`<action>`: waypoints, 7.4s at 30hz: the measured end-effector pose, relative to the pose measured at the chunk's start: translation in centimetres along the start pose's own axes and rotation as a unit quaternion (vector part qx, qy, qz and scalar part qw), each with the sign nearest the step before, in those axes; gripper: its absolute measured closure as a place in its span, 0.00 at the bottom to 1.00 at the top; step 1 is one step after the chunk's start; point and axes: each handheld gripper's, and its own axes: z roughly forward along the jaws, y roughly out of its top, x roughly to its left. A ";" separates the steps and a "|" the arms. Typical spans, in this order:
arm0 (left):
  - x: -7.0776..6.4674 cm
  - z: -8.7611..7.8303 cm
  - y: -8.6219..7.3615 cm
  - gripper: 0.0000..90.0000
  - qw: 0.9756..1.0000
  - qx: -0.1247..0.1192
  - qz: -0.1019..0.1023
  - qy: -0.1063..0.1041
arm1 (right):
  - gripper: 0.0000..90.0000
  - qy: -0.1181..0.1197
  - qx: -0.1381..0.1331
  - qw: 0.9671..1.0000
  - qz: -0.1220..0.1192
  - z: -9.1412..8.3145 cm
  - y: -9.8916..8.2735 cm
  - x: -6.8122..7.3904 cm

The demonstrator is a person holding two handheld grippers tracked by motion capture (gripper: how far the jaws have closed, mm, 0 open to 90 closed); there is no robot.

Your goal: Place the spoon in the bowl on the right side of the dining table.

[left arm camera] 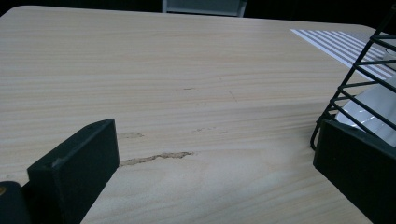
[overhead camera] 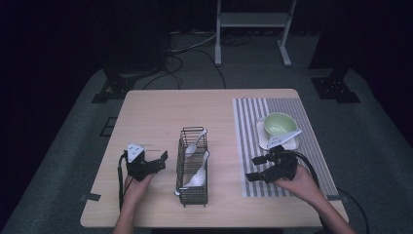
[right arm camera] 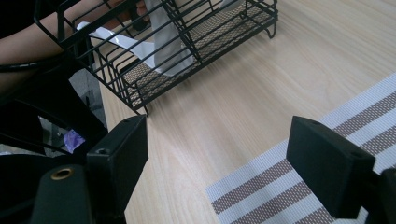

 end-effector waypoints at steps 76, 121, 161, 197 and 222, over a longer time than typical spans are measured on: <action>-0.1 -0.1 0.0 0.00 1.000 0.004 0.010 -0.001 | 0.24 0.038 0.075 0.995 -0.049 3.9 10.8 4.1; -0.3 -0.1 0.0 0.00 1.000 0.003 0.023 -0.006 | 0.31 0.040 0.101 0.994 -0.032 6.1 13.8 4.6; -0.2 0.0 0.0 0.00 1.000 0.005 0.016 -0.002 | 0.90 0.056 0.125 0.990 -0.040 6.5 14.2 4.8; -0.2 0.0 0.0 0.00 1.000 0.004 0.019 -0.003 | 0.95 0.091 0.053 0.993 -0.053 2.5 16.3 7.1; -0.2 0.0 0.0 0.00 1.000 0.006 0.019 -0.004 | 0.95 0.112 0.012 0.992 -0.050 -1.3 17.6 7.5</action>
